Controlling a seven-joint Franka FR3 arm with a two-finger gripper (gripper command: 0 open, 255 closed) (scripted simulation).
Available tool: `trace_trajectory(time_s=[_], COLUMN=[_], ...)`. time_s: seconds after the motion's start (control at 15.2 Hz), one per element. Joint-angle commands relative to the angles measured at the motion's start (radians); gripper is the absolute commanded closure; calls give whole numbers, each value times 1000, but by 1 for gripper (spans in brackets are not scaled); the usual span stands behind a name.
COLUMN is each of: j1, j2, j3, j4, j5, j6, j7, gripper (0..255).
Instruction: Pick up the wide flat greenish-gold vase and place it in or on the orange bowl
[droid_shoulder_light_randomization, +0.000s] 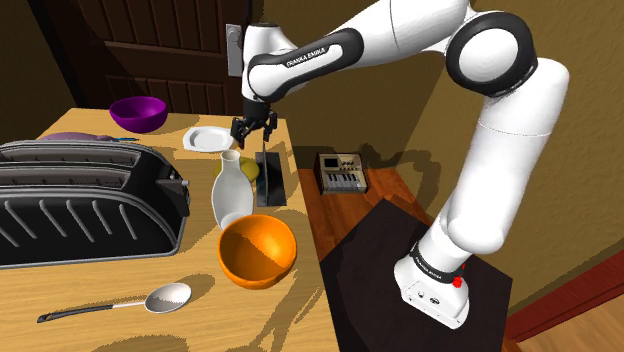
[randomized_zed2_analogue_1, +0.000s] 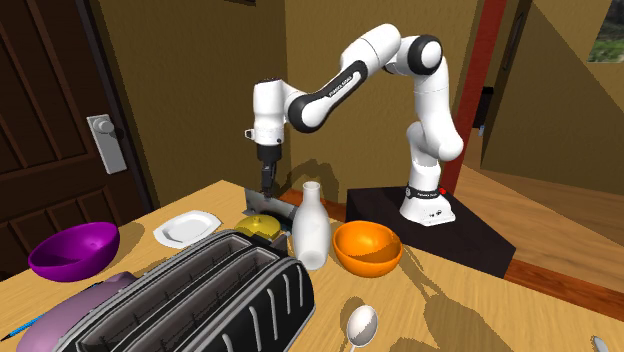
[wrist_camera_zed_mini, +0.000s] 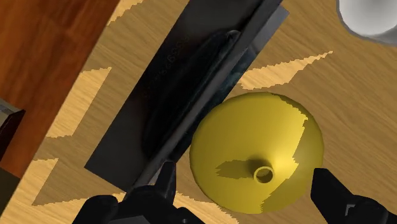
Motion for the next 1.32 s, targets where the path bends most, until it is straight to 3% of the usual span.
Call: trace_trajectory(time_s=[0.0,0.26,0.79,1.25], j1=[12,29,35,35], j2=[85,222,280,280], j3=[3,2,-2,-2], j4=[85,225,209,209], j5=[-5,-9,-17,-17], j6=[1,1,75,75], j7=[20,40,45,45], gripper=[0,0,0,0])
